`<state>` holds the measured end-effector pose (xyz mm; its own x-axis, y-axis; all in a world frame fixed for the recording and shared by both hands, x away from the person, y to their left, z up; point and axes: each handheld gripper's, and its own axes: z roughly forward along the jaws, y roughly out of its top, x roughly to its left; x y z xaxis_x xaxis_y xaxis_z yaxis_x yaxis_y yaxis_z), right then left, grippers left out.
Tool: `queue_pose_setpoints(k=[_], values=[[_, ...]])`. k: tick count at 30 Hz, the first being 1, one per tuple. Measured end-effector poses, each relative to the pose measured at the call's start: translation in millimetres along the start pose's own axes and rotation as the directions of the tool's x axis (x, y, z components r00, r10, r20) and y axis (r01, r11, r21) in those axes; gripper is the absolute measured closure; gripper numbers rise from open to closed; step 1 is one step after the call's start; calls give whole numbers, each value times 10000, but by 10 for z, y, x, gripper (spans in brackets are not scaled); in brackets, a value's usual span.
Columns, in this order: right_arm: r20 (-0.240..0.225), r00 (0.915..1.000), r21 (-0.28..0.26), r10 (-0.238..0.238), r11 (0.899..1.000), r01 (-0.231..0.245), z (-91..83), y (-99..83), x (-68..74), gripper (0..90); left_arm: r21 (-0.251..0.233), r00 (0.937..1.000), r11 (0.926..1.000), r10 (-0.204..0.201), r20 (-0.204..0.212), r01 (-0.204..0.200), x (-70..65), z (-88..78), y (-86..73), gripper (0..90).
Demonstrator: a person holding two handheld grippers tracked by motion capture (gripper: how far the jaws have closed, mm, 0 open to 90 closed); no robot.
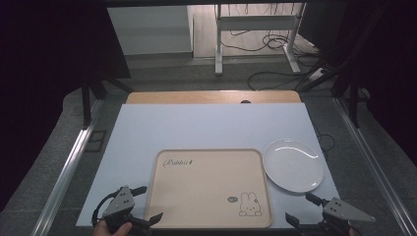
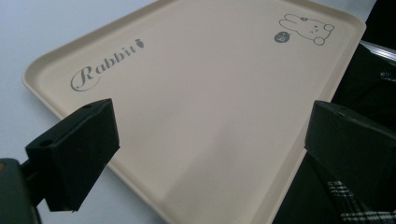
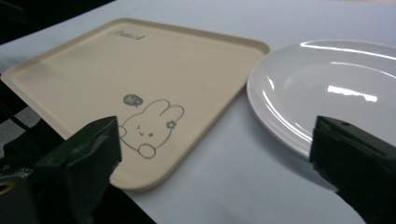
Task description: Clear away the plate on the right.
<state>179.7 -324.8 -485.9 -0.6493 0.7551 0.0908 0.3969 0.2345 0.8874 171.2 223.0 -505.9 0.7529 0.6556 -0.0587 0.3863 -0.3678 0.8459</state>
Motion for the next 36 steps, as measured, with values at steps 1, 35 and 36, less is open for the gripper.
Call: queue_pose_setpoints(k=[1,35,36], values=[[115,9998,-53,-152,9999,153,3,4,14,0,-15,10000,10000,0,4,0,0,-2,0,26],[842,9908,496,-1062,9935,1022,86,28,50,0,-28,10000,10000,-8,9,8,3,-2,-1,25],[834,9908,504,-1071,9934,1031,92,31,53,0,-26,10000,10000,-9,10,9,3,-1,-1,25]])
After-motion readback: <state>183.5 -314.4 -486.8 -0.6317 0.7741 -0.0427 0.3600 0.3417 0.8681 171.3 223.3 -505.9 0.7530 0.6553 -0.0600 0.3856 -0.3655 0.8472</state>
